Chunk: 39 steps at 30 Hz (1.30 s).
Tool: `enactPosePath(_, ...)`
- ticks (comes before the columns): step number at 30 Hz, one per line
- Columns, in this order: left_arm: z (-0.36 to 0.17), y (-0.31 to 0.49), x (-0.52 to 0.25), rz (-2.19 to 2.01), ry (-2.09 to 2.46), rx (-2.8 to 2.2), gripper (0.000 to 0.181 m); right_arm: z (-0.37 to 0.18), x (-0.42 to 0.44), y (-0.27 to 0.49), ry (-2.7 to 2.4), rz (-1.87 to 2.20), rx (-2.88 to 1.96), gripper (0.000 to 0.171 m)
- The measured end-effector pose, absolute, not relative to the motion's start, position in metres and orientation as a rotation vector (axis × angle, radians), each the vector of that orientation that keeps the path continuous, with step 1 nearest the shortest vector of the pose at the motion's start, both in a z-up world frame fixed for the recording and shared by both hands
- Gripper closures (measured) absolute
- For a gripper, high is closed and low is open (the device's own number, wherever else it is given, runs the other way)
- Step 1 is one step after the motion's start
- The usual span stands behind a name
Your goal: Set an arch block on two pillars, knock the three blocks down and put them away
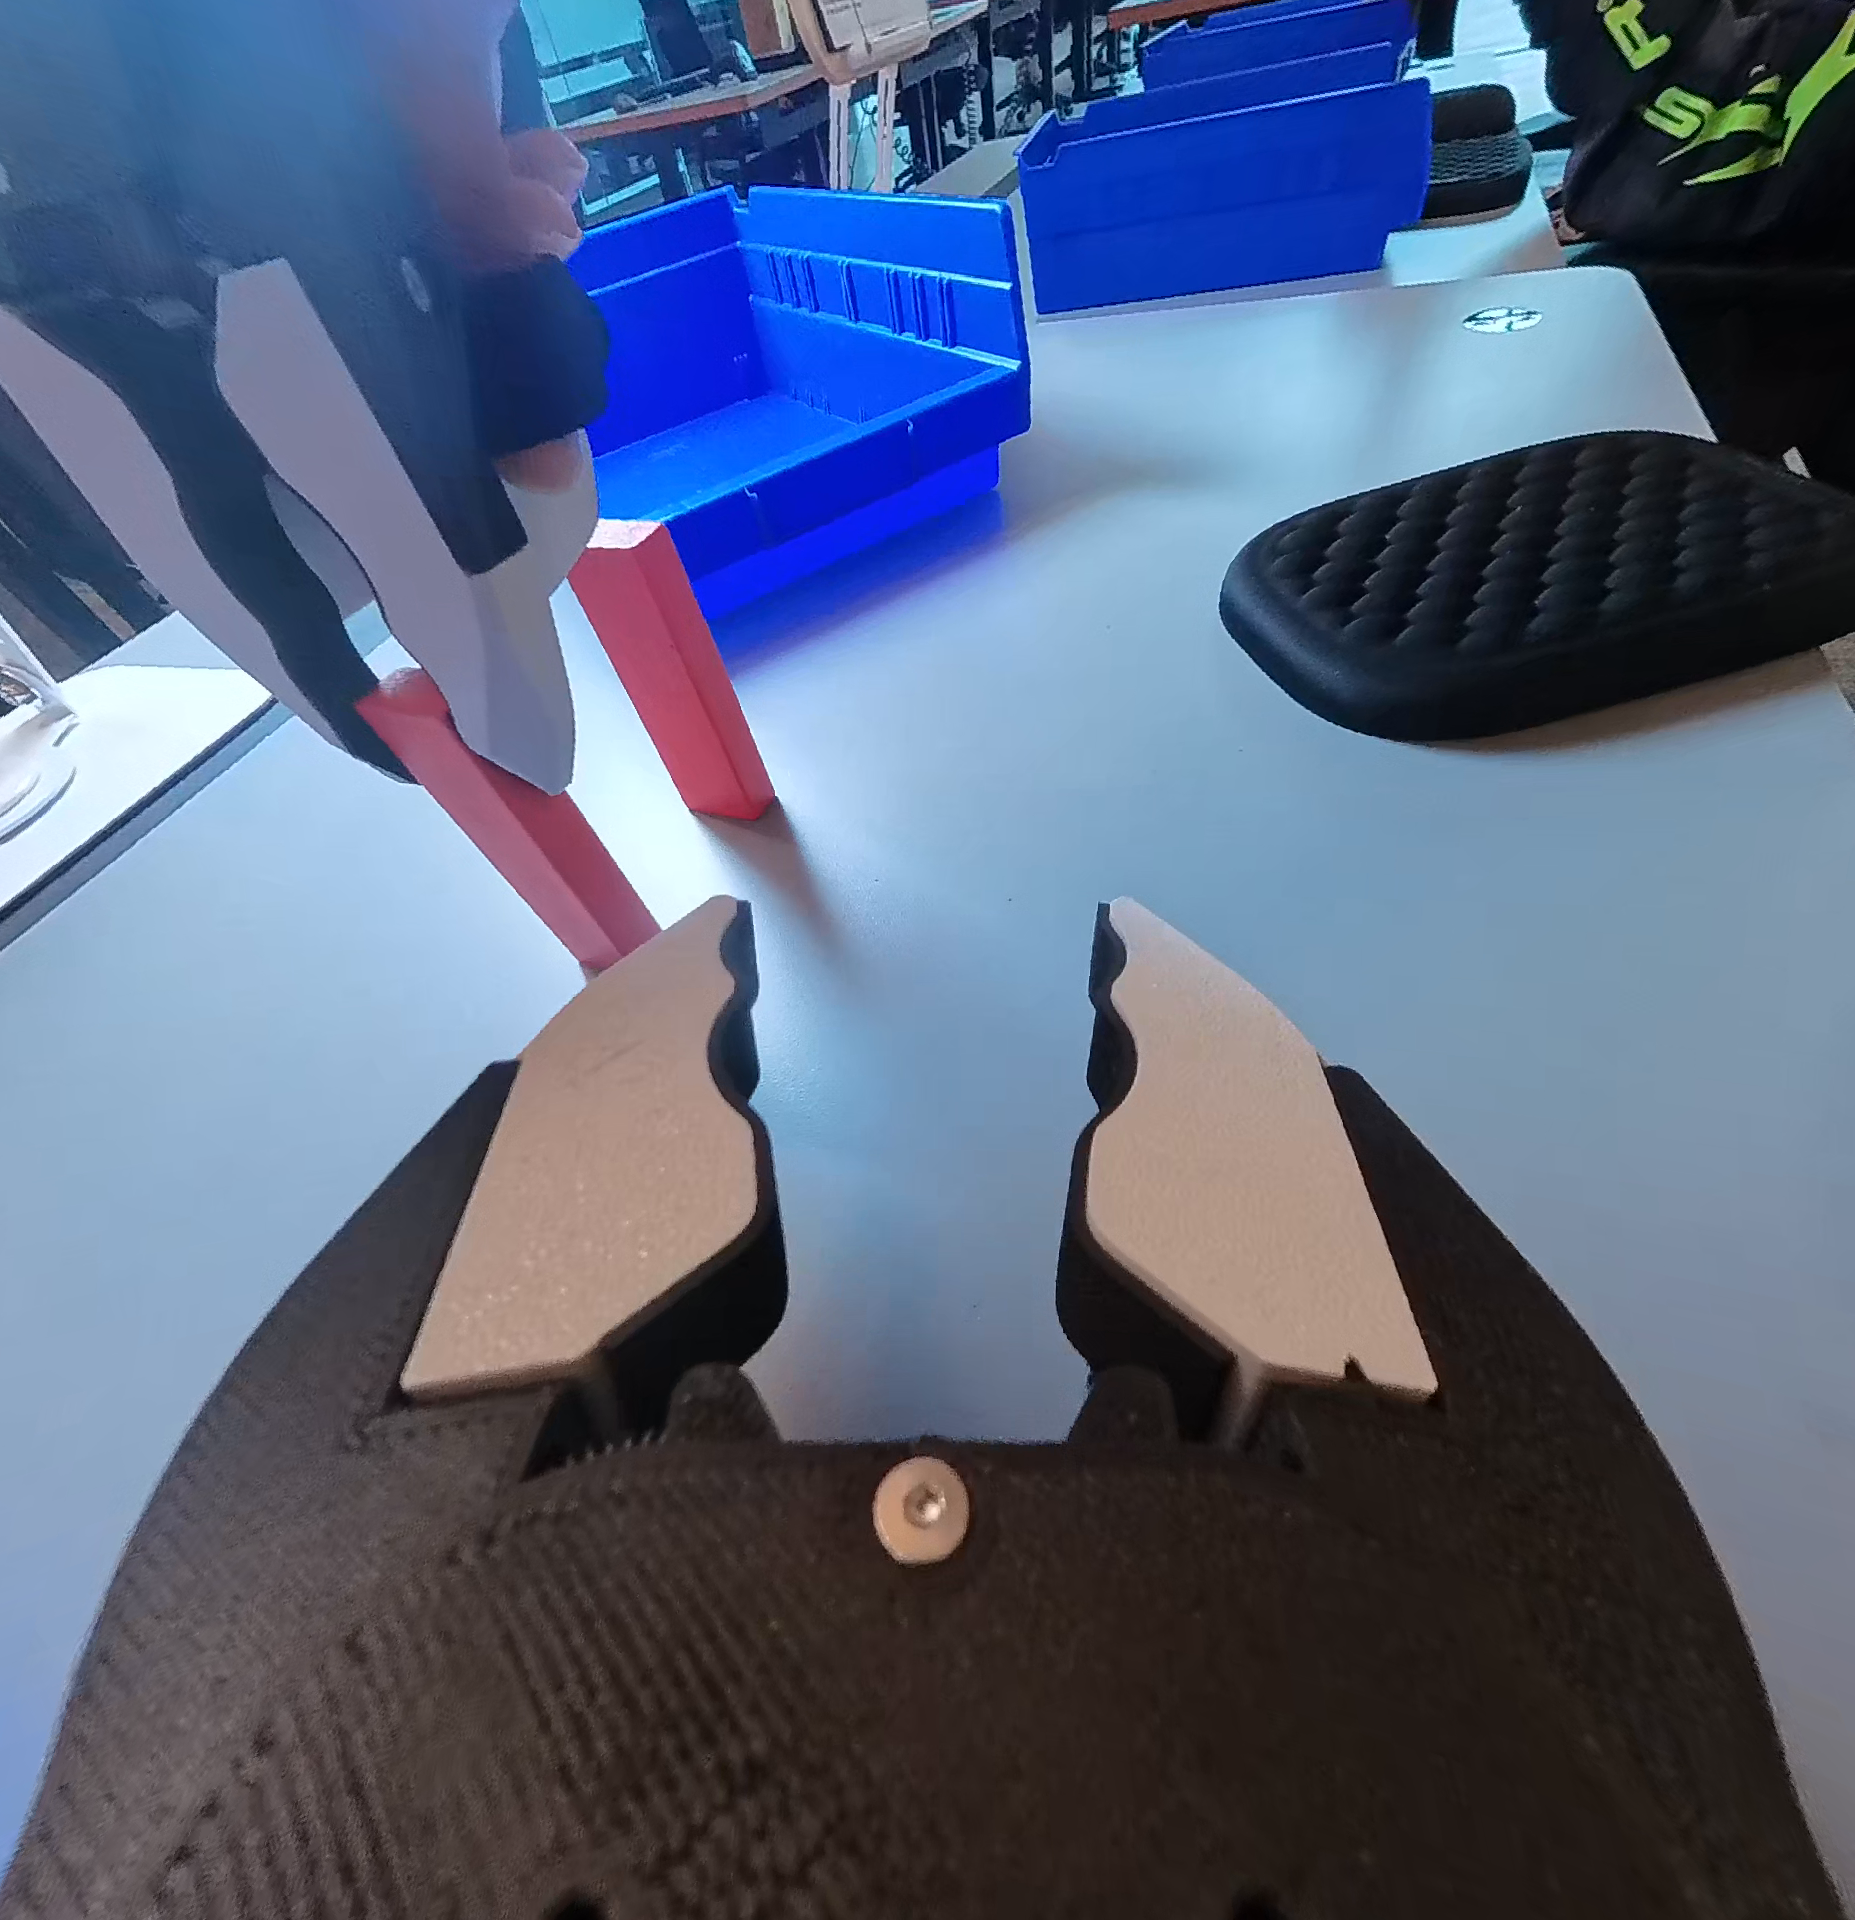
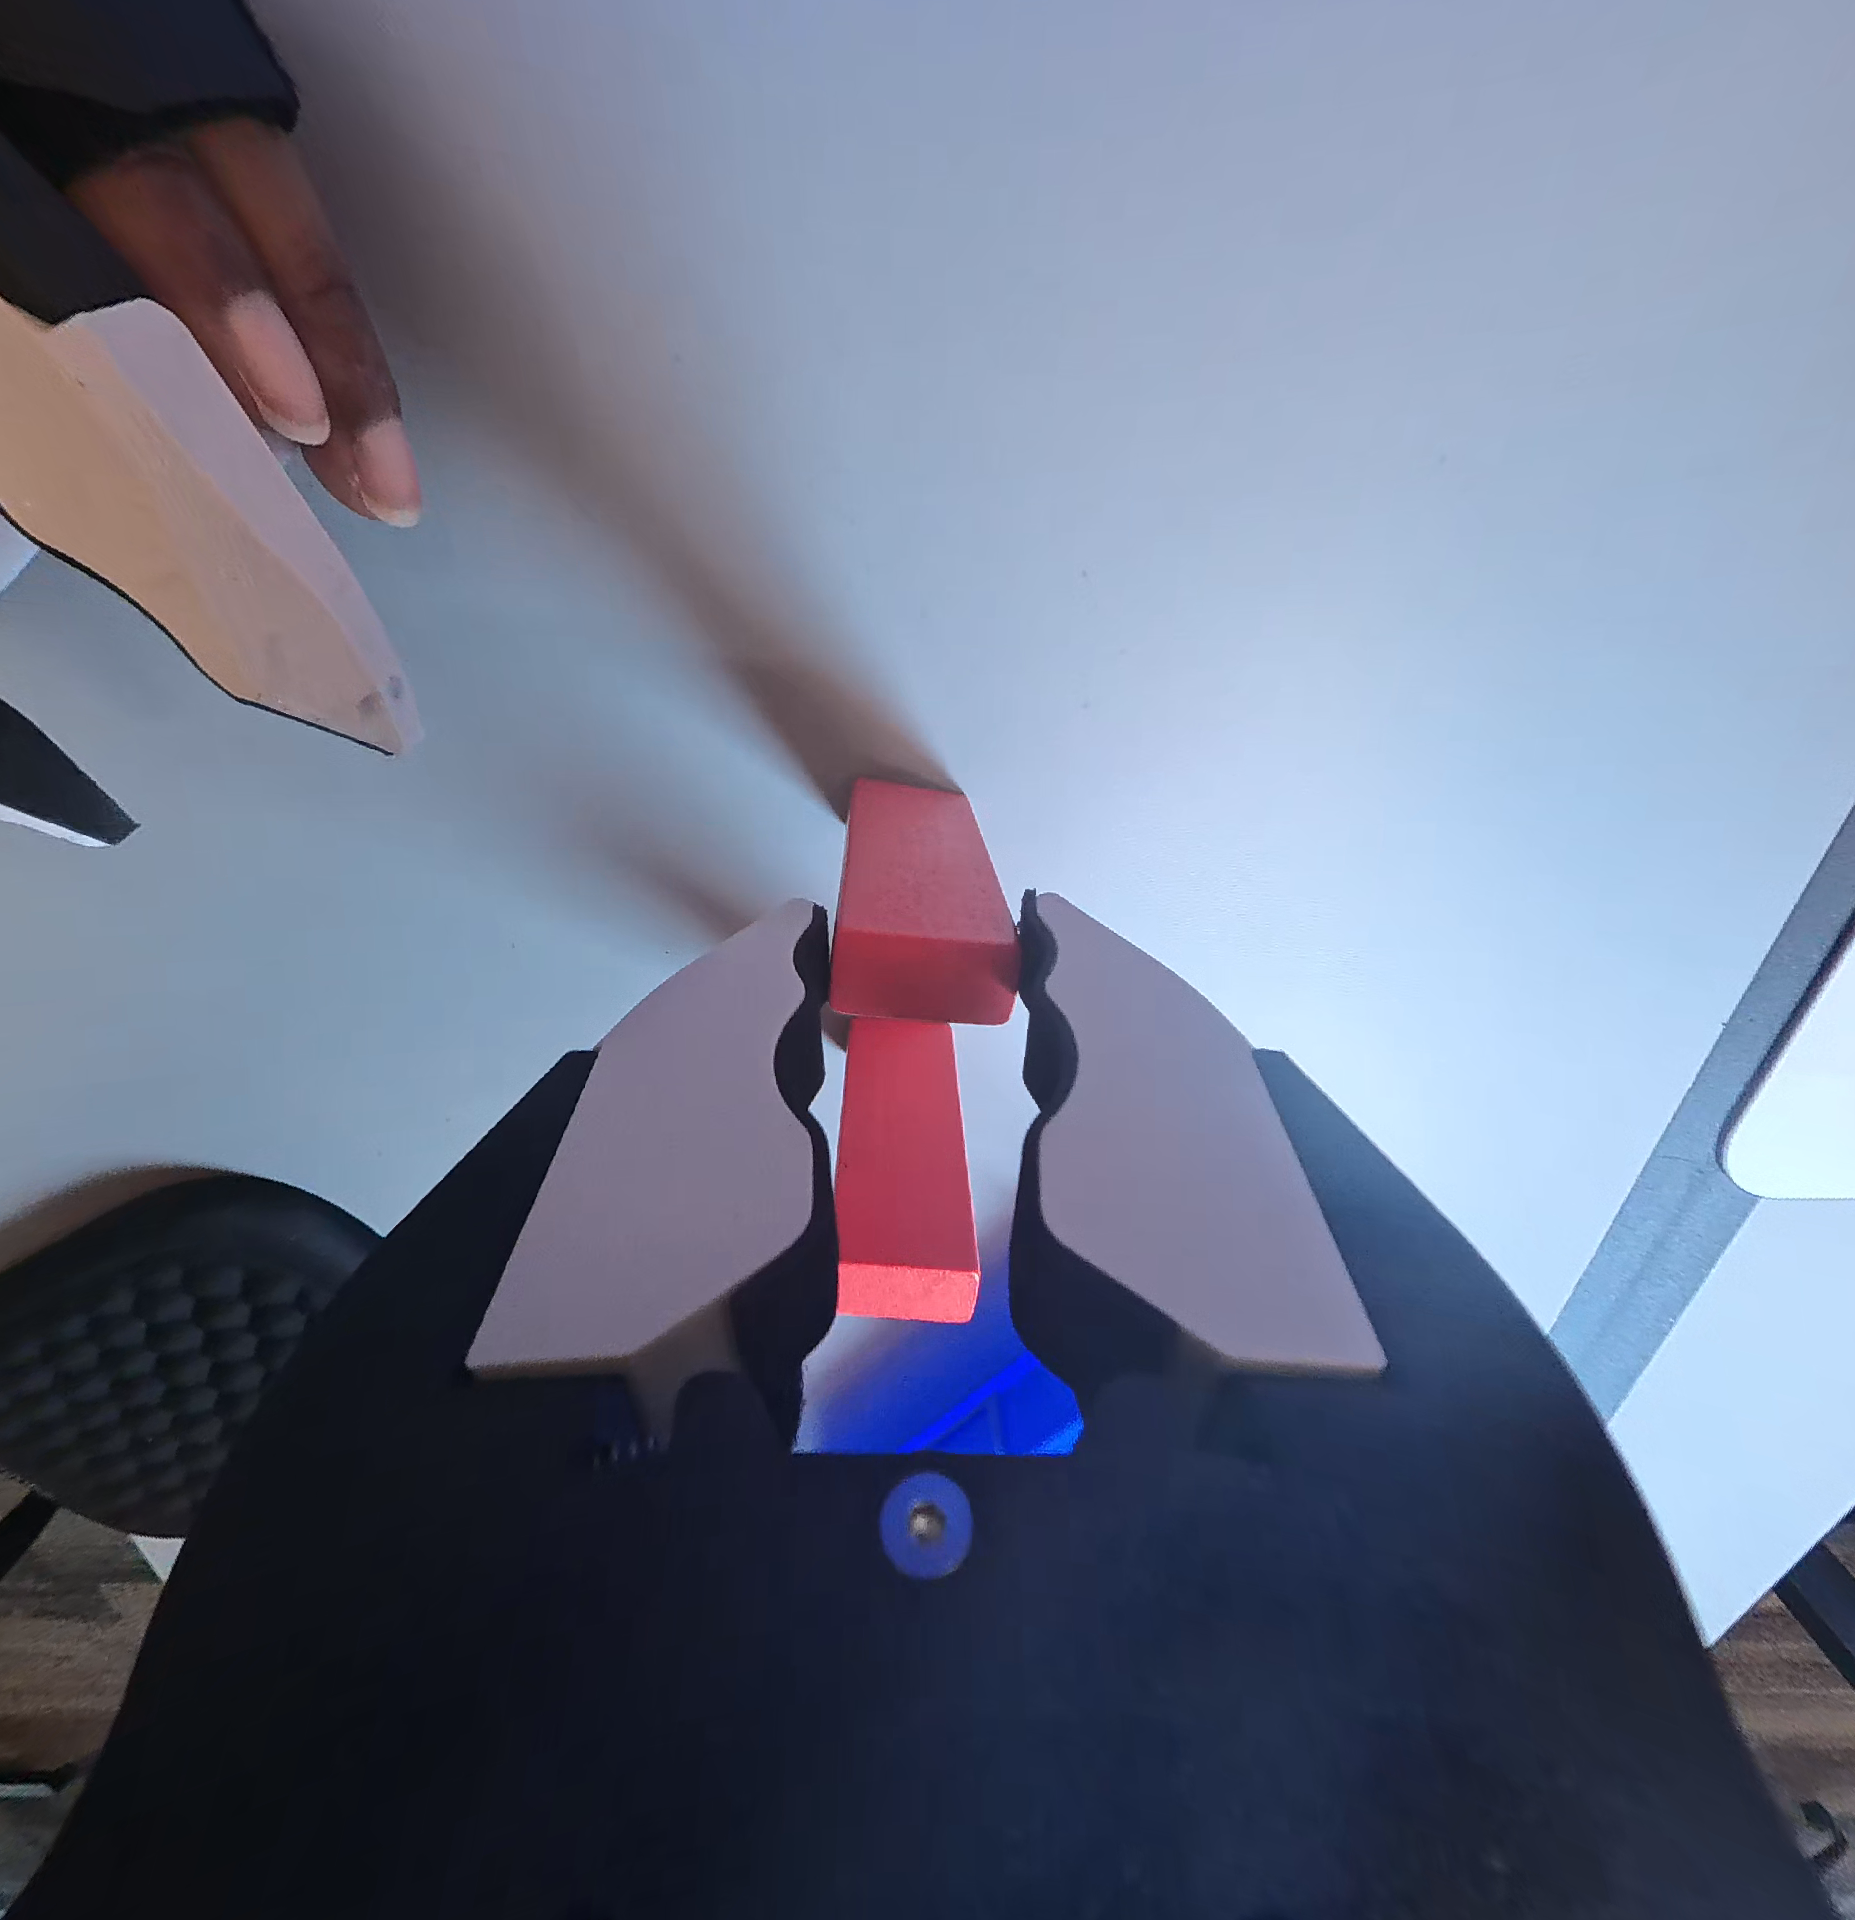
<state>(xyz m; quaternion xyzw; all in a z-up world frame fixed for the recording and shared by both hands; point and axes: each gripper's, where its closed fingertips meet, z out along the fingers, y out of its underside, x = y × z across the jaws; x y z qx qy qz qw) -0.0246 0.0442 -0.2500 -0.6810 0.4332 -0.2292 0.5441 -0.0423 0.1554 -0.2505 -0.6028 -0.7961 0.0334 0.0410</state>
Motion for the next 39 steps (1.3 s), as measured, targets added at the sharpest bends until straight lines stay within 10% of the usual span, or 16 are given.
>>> enactPosePath(39,-0.2542,0.0431,-0.0226,-0.556,1.047,-1.634,0.119,-0.2504,-0.0390,0.1569,-2.507,0.023,-1.780,0.136)
